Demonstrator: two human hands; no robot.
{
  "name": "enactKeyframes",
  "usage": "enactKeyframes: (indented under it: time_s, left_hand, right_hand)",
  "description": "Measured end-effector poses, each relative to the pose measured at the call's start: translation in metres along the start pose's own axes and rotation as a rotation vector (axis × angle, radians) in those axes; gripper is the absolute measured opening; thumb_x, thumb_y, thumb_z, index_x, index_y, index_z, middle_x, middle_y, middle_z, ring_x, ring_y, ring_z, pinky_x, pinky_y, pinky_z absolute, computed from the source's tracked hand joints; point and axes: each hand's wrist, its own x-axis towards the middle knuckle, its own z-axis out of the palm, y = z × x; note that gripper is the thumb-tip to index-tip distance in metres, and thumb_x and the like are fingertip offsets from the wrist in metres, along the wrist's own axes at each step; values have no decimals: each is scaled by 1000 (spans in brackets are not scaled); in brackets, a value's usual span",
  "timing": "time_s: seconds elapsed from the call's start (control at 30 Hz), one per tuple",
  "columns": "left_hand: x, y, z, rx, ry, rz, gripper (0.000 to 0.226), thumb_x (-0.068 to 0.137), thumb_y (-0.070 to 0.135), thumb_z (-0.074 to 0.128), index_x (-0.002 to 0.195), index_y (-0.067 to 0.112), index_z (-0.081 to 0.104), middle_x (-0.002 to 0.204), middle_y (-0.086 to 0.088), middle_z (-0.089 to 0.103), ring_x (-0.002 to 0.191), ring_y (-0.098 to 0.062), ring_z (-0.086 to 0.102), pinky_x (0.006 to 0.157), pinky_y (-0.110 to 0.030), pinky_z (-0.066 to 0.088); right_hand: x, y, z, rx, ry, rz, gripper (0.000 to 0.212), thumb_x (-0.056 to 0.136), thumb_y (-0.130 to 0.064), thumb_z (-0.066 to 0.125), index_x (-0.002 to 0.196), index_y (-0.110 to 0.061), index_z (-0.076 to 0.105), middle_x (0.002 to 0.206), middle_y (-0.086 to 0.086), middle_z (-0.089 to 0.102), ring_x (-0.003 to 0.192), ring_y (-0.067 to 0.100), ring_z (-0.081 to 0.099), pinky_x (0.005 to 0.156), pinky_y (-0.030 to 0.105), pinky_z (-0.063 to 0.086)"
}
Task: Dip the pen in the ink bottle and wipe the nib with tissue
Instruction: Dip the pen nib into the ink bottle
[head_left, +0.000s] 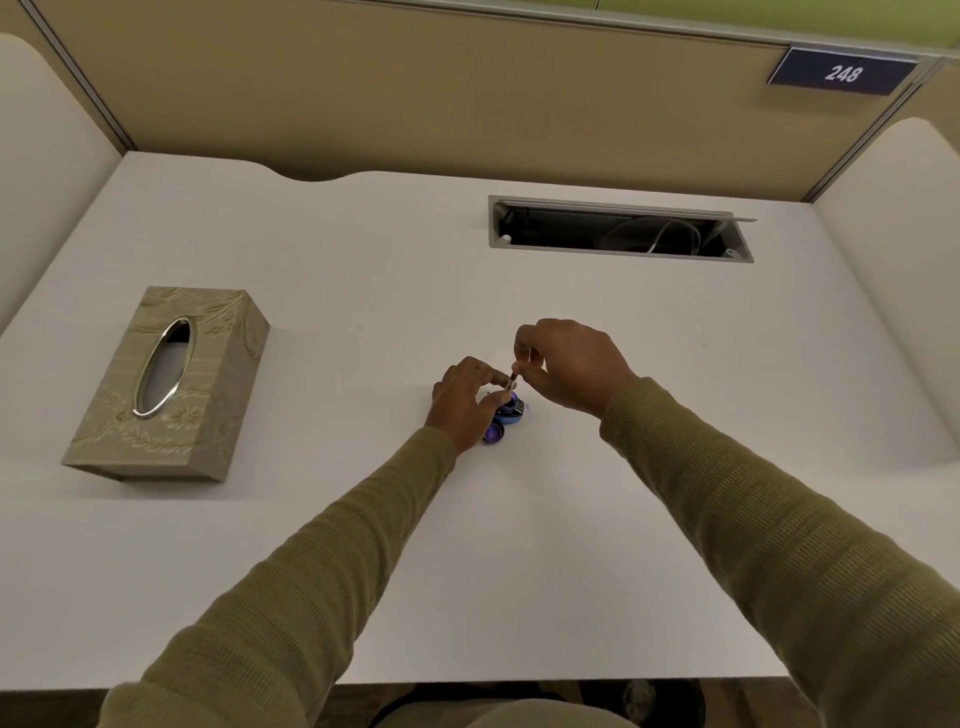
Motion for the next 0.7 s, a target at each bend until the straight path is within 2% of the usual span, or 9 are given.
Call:
enactKeyframes:
  time_s: [0.13,0.33,0.5,0.63,0.7]
  left_hand:
    - [-2,3,-2,-20,19,22,20,88,17,67,89,35,62,103,11,57,105,-12,50,104,-48,38]
    - [-4,6,-3,-29,47,43,36,86,16,69,80,49,54,103,10,58,102,-12,50,102,-50,39]
    - [-5,6,-3,-23,42,56,29,86,17,69,83,42,57,102,10,57,102,-13,50,101,-51,40]
    - [-4,6,-4,-10,37,64,22,86,19,69,87,38,58,103,10,58,102,-14,51,99,-51,41]
    - [-5,6,-4,-5,35,68,20,85,21,68,87,38,58,103,9,59,102,-14,51,99,-52,41]
  right_hand:
    - [-1,0,-1,4,1,12,13,93,-33,59,95,-21,64,91,-4,67,86,18,60,68,32,47]
    - [-1,1,0,10,6,8,13,93,-32,60,95,-20,63,90,-3,67,85,19,60,67,31,45]
    - [-2,0,0,23,0,23,12,93,-33,60,95,-21,63,90,-4,66,85,18,60,67,31,45]
    - [-3,-1,0,29,5,17,15,94,-31,60,106,-23,64,91,-5,67,85,16,60,66,27,38]
    - [-3,-1,-1,30,2,15,15,94,-28,58,107,-24,64,92,-5,66,86,16,60,67,28,39]
